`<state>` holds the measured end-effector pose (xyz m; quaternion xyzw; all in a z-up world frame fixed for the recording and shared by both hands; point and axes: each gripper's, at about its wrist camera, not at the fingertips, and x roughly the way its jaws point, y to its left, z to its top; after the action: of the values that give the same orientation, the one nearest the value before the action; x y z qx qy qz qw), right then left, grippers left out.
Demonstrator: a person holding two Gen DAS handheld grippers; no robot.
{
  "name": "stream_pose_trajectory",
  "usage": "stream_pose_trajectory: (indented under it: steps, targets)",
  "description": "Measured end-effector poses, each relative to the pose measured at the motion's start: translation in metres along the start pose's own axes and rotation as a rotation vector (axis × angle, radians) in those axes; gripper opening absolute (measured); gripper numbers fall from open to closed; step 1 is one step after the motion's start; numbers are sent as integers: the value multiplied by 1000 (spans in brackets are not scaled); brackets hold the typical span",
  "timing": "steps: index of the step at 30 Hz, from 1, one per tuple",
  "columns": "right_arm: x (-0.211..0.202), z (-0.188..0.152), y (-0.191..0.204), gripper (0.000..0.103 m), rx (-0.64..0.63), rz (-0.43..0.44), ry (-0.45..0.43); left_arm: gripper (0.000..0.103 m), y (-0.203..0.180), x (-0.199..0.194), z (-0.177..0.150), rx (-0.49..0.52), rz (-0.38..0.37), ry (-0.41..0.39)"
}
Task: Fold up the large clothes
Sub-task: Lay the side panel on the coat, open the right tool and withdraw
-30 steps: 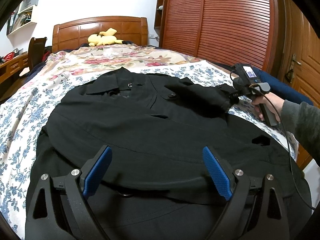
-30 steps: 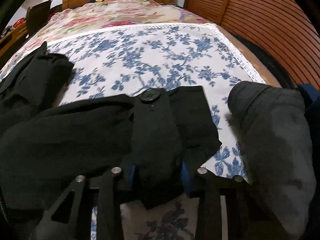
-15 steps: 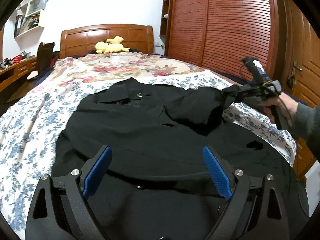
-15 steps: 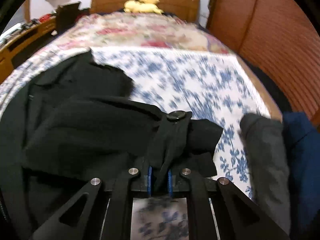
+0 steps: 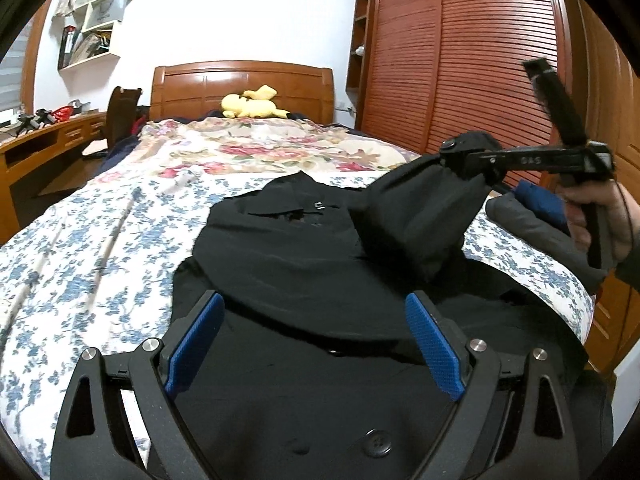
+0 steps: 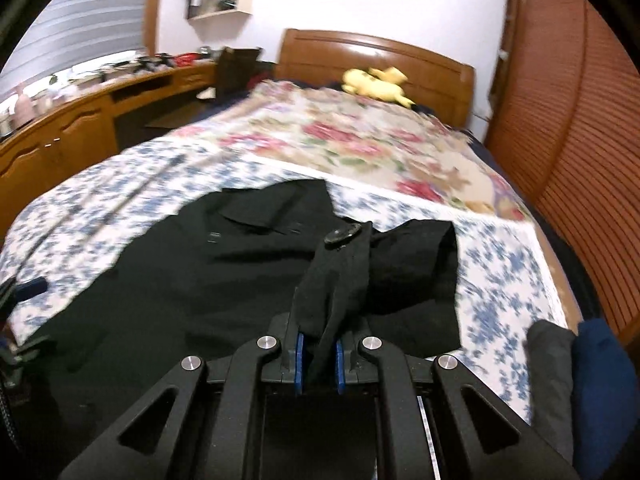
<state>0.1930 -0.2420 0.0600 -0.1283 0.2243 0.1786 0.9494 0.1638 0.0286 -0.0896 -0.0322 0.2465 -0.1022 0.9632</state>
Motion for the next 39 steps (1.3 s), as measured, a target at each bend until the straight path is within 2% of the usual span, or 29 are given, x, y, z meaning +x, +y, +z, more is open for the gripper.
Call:
stream_pose_trajectory:
  steps: [8, 18, 34, 39]
  targets:
    - [-28, -11, 42, 11, -72, 93, -16, 92, 20, -13, -2, 2, 30, -13]
    - [-24, -34, 61, 11, -60, 196, -1, 92, 41, -20, -2, -16, 61, -32]
    - [-32, -41, 72, 11, -119, 227, 46, 92, 50, -20, -5, -22, 72, -25]
    - [-44, -35, 78, 22, -129, 226, 53, 92, 52, -19, -6, -22, 76, -27]
